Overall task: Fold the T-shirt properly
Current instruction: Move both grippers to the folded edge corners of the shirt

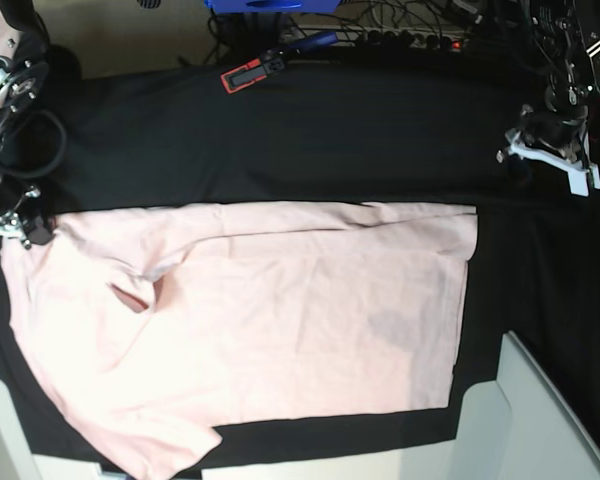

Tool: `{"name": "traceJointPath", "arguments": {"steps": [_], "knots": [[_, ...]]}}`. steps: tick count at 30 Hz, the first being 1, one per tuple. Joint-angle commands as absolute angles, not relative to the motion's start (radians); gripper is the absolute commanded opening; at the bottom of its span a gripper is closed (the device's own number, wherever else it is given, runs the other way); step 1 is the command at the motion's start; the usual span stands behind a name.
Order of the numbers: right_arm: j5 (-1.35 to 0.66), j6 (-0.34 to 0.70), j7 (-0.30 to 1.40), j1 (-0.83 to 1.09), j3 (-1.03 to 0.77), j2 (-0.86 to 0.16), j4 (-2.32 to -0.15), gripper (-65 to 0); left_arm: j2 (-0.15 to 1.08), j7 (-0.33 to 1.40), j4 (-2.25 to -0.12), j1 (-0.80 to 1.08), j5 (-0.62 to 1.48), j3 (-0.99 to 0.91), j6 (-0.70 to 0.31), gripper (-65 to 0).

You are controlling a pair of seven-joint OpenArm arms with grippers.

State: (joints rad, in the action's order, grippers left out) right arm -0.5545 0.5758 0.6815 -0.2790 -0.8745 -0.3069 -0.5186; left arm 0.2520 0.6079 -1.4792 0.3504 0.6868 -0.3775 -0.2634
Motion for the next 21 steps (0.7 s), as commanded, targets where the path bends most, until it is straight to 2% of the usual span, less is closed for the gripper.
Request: {"name": "traceJointPath", "arguments": {"steps": [1, 4, 7, 17, 21], "knots": [[-0.573, 0.590, 0.676, -0.298, -0.872, -0.326, -0.532, -64.7, 0.265, 0.587, -1.494, 0.334, 0.696, -0.384, -0.271, -30.7], [-0.573, 0.590, 0.676, -0.295, -0.872, -0.326, -0.532, -64.7, 0.263, 0.587, -1.491, 0.294, 0.696, -0.384, -0.271, -23.0], [-0.573, 0.591, 0.680, -0.294, -0.872, -0.326, -0.532, -64.7, 0.263, 0.587, -1.483, 0.249, 0.696, -0.383, -0.271, -20.2], [-0.573, 0.593, 0.708, -0.294, -0.872, -0.326, -0.532, -64.7, 0.260, 0.587, -1.230, 0.068, 0.696, -0.372, -0.272, -20.5], [-0.573, 0.593, 0.708, -0.294, -0.872, -0.326, -0.532, -64.7, 0.263, 0.585, -1.182, 0.028, 0.696, -0.282, -0.274, -20.7]]}}
